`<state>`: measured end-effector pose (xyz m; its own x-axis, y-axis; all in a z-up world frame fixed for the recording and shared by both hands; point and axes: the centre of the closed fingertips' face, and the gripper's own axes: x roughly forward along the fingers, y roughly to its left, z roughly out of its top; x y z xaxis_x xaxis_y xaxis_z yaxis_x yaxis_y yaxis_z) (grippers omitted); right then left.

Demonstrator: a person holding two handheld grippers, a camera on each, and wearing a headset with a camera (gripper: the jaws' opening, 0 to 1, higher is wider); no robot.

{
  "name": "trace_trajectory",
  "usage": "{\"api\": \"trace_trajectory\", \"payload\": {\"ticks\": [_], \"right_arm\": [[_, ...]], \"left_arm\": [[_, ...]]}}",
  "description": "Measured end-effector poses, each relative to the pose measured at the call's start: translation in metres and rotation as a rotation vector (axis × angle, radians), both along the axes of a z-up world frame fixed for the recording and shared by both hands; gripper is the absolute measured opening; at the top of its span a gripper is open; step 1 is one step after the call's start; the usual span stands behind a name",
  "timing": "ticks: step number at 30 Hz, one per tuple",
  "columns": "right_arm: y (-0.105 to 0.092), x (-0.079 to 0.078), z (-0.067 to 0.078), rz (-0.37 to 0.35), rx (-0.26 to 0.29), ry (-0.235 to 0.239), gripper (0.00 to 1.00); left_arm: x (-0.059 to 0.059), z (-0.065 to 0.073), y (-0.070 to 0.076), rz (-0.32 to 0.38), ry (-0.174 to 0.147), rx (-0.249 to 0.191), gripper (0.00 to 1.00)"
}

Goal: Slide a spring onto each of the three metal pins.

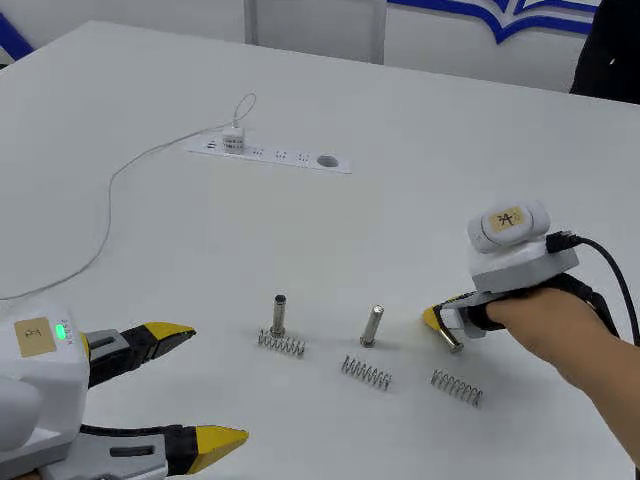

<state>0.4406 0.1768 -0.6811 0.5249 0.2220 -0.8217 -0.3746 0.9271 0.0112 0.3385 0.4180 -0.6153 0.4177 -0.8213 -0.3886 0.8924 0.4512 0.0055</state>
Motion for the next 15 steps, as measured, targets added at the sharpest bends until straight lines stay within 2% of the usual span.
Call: {"api": "trace_trajectory", "payload": {"ticks": [8, 15], "right_arm": [[0.0039, 0.0021, -0.0046, 0.033, -0.049, -0.004, 0.09], [0.0035, 0.0019, -0.0038, 0.024, -0.079, 0.031, 0.09]], "left_arm": [[0.0001, -0.0017, -0.0017, -0.006, 0.003, 0.002, 0.67], [-0.0005, -0.0007, -0.0052, -0.017, 0.000, 0.001, 0.67]]}}
